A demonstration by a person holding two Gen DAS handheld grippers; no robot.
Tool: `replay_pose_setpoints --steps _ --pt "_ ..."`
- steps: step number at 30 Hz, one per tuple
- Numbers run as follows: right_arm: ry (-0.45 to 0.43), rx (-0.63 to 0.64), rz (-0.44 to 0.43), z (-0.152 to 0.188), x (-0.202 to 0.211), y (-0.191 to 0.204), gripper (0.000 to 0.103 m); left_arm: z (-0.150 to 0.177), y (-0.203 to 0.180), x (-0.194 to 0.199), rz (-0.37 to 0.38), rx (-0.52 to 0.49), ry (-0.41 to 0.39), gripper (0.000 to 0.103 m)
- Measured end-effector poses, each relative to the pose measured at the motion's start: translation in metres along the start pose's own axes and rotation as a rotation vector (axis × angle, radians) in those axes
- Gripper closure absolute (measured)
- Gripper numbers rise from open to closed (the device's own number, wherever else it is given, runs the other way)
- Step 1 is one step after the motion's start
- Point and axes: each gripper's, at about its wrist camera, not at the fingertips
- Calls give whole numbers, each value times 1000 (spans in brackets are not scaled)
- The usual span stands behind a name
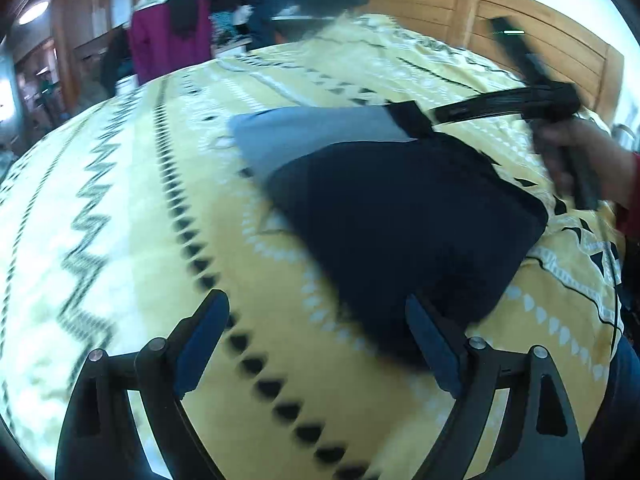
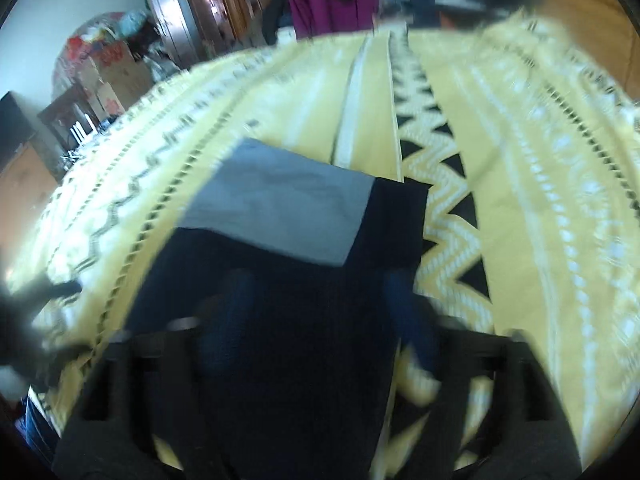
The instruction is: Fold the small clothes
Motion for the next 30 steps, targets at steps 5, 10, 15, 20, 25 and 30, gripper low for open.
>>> replay_pose_setpoints --steps 5,10,15,20,25,30 --pt "24 50 52 57 45 41 1 31 25 48 -96 156 5 7" --pt "114 60 117 131 63 67 1 71 38 69 -152 294 33 4" --pt "241 24 187 178 45 69 1 108 52 41 -156 400 161 0" --pt "258 -5 181 188 38 64 0 110 44 31 -218 354 174 0" --pt "245 -2 184 186 28 64 0 107 42 24 -256 329 177 0" --pt "237 -43 210 184 22 67 0 105 45 24 -264 346 149 0"
Point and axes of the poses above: each gripper's, at about its wrist camera, not at the fingertips, and x roughly against the way its jaws point, y to its left, z to its underside, and after that the axes turned 10 degrees about z, right-handed
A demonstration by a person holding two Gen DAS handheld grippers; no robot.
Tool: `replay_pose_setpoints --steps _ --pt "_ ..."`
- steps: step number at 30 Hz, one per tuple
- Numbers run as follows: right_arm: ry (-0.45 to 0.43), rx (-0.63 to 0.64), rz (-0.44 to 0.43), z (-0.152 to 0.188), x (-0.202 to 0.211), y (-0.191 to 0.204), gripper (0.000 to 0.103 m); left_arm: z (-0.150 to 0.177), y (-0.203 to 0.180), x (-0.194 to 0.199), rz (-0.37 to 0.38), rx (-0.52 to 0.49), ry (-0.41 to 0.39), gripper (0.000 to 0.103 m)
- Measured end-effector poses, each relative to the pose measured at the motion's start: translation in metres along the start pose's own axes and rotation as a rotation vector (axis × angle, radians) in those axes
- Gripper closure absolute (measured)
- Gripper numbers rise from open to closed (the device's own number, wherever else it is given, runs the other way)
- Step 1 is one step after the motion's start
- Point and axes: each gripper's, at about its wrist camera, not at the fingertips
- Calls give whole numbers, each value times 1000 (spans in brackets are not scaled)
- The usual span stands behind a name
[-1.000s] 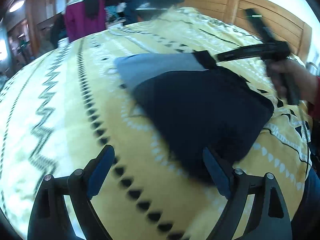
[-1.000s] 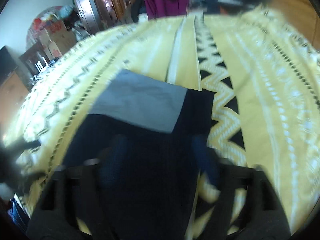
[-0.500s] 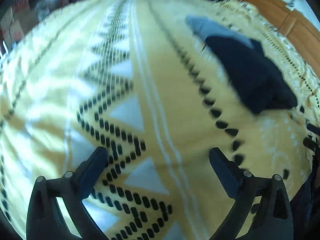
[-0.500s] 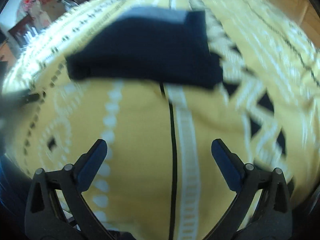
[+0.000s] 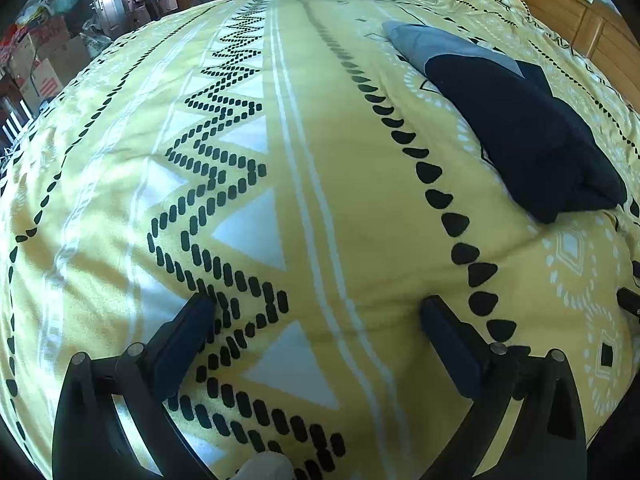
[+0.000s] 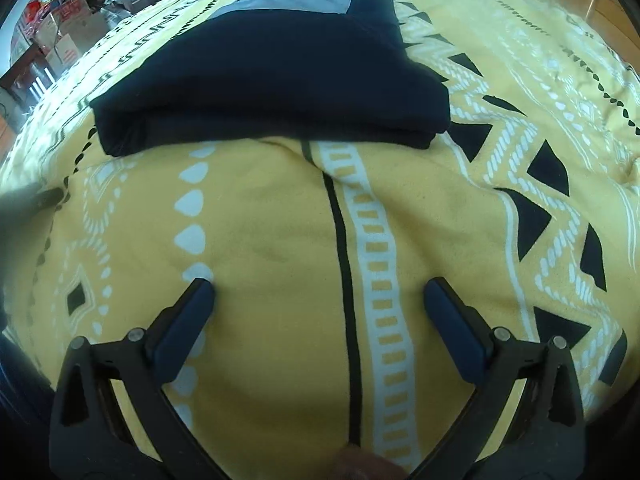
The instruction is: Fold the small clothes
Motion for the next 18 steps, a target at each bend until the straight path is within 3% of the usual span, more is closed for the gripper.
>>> replay_pose_setpoints --steps 9,12,18 --pt "-2 -52 25 -19 11 3 0 -9 6 4 22 53 -41 0" --pt "-100 -69 45 -37 51 -1 0 -15 2 23 27 53 -79 0" --pt "-323 -107 117 -80 154 -10 0 -49 -43 119 41 -26 -312 0"
Point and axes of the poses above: each gripper's, at about its wrist camera, not at the fingertips, and x roughly against the way its jaws point, y to its left, z to its underside, and after that the axes turned 10 degrees about z, right-handed
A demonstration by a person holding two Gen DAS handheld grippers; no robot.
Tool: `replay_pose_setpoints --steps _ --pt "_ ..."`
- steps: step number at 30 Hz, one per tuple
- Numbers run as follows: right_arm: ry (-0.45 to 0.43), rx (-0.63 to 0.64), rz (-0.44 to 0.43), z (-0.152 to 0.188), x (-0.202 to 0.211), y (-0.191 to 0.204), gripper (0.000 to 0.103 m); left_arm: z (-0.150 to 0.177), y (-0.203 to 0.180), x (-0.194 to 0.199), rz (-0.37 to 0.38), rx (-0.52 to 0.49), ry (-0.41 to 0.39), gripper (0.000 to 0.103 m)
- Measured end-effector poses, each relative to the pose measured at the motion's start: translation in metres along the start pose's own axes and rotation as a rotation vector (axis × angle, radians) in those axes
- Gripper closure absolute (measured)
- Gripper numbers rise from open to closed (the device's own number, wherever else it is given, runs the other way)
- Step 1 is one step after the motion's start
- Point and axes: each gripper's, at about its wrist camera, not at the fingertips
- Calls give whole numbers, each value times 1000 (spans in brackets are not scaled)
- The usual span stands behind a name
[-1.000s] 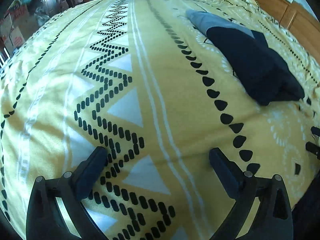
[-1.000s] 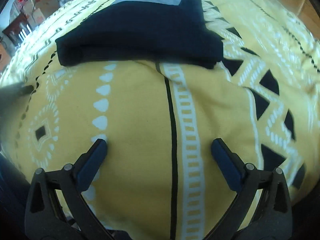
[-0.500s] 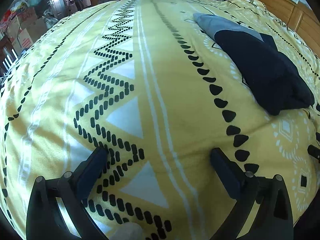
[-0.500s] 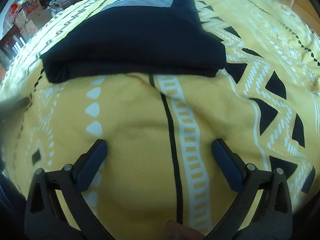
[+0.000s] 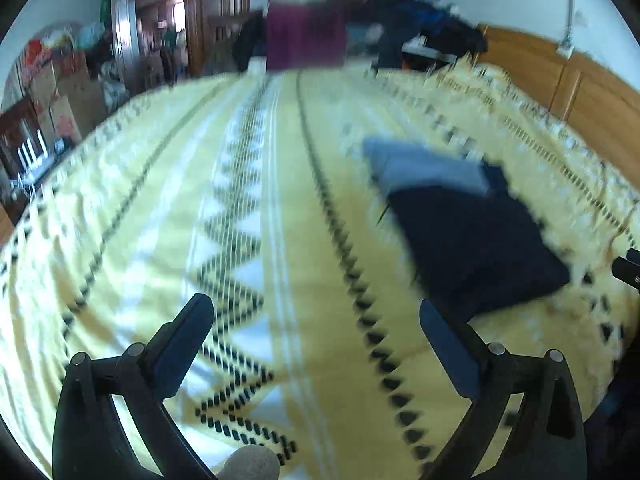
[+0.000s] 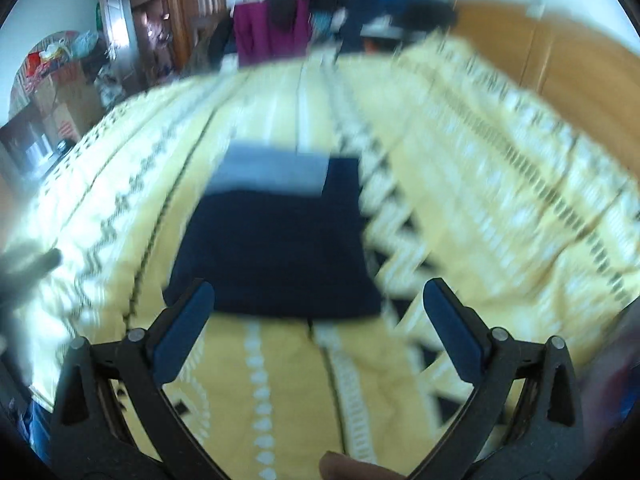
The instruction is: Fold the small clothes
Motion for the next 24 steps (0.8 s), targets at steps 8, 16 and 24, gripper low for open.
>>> replay_pose_setpoints --steps 8,16,24 --pt "-78 -37 -10 -40 59 -6 0 -71 -78 118 7 -81 -328 0" --pt "-92 -63 -32 -35 81 -22 0 -75 -129 146 7 -126 -357 0" --pt "-87 -60 -44 -27 86 -22 0 -59 -150 147 23 -143 -313 0"
Point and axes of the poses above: each gripper's, at about its wrist camera, not at the fingertips, and x roughly against the way its jaws point, y to its left, z to its underside, and after that the axes turned 10 degrees about z, right-handed
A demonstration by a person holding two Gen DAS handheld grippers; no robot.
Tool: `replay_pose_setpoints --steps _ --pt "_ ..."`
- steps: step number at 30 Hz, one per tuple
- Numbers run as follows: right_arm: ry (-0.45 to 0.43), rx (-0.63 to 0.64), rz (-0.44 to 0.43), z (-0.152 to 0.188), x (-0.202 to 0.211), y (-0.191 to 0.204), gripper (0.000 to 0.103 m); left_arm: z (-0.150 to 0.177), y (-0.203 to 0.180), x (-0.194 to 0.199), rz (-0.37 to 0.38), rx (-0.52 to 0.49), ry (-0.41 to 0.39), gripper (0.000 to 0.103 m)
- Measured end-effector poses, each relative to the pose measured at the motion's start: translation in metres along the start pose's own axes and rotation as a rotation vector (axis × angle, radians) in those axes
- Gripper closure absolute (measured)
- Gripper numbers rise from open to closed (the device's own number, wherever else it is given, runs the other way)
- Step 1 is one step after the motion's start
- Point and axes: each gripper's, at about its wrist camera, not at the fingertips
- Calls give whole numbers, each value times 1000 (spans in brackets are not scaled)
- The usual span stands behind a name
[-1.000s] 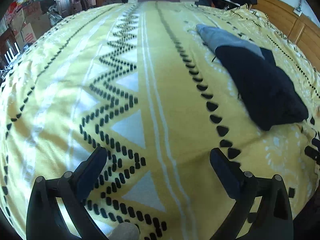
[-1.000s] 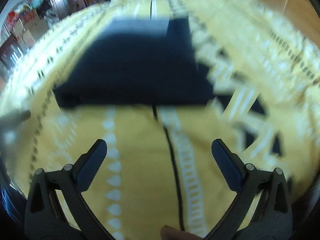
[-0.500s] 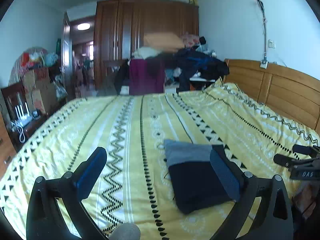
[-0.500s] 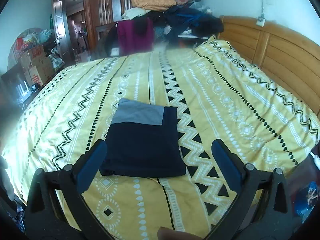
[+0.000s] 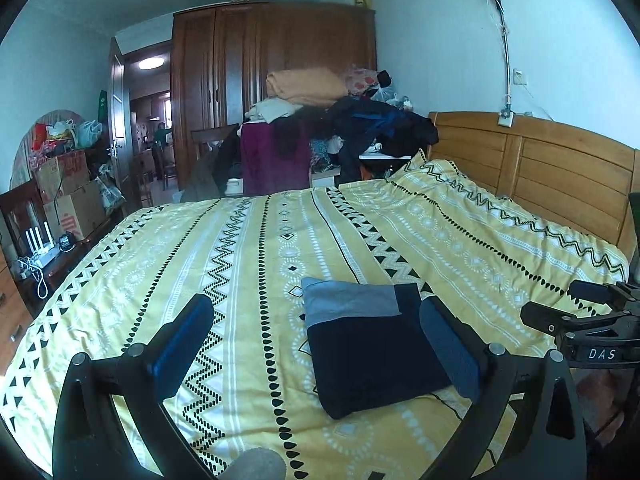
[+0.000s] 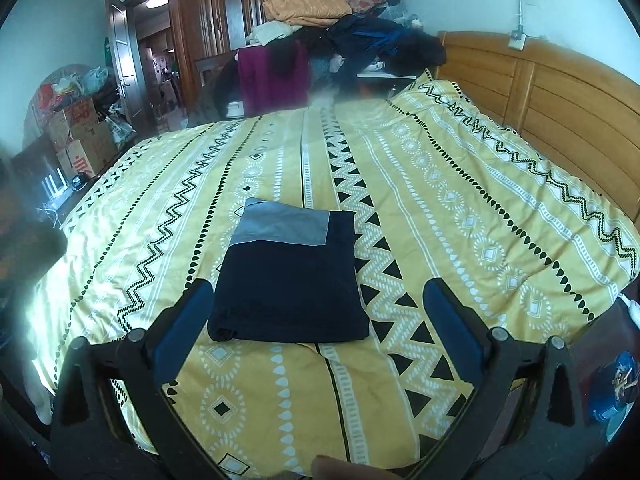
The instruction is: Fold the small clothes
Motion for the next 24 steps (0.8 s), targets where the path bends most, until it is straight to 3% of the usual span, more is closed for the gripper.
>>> replay_pose_setpoints --steps 9,18,24 --pt "-14 0 4 12 8 -1 0 -2 -3 9 4 -15 -12 0" --pt "-52 15 34 65 42 -1 0 27 -1 42 -55 -28 -39 0" --pt "-89 25 55 64 62 -7 0 38 1 53 -75 -23 -27 0"
Point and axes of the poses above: each gripper's, at about its wrist camera, not at the fingertips, and x roughly against the way its jaws point, y to its left, z to its underside, and after that the axes turned 10 degrees about z, right-handed
